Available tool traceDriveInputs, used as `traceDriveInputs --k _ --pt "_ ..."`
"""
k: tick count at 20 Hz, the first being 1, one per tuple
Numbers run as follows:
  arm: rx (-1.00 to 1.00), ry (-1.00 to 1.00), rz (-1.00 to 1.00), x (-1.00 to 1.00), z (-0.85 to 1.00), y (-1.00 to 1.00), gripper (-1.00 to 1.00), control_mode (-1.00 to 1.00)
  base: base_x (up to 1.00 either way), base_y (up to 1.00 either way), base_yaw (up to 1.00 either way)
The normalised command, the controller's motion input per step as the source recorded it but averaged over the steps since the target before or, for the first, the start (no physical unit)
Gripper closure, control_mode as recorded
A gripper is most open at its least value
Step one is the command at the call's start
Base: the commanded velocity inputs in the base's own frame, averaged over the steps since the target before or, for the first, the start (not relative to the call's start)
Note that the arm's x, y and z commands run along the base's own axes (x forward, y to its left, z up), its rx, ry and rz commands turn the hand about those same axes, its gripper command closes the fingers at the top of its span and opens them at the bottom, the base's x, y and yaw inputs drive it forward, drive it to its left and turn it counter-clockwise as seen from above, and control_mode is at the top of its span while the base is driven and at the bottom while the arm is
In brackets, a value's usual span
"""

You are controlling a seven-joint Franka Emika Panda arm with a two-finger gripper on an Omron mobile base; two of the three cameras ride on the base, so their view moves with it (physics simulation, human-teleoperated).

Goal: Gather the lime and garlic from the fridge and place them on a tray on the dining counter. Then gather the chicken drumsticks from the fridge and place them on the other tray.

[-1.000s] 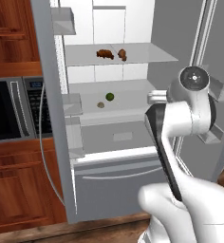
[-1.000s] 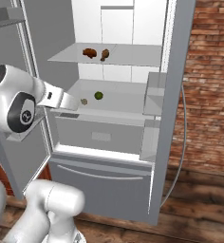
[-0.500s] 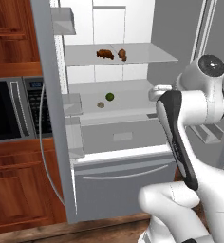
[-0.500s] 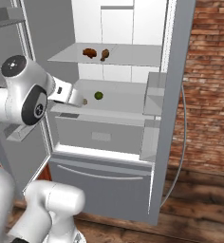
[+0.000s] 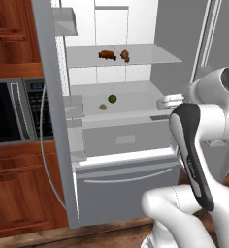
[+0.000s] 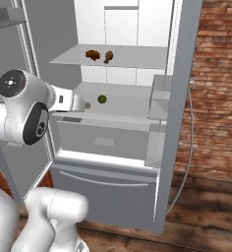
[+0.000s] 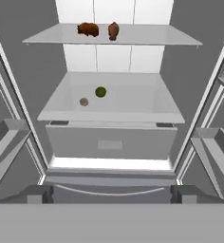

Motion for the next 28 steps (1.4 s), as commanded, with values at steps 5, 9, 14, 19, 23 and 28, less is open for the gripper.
traceDriveInputs --k 5,9,14,19,23,28 --pt "0.03 0.04 0.08 -0.10 0.00 0.02 -1.00 -1.00 0.00 0.00 0.00" --pt "0.00 0.01 0.03 0.01 0.00 0.19 -1.00 -1.00 0.00 0.00 0.00" --pt "0.00 0.00 0.00 0.39 -0.11 0.20 -1.00 1.00 0.20 0.01 0.01" --pt "0.00 0.00 0.00 0.00 0.00 0.00 -1.00 1.00 1.00 0.01 0.06" --pt "0.00 0.00 0.00 0.00 0.00 0.00 -1.00 1.00 1.00 0.00 0.08" --pt "0.00 0.00 0.00 0.00 0.00 0.00 -1.00 1.00 1.00 0.00 0.12"
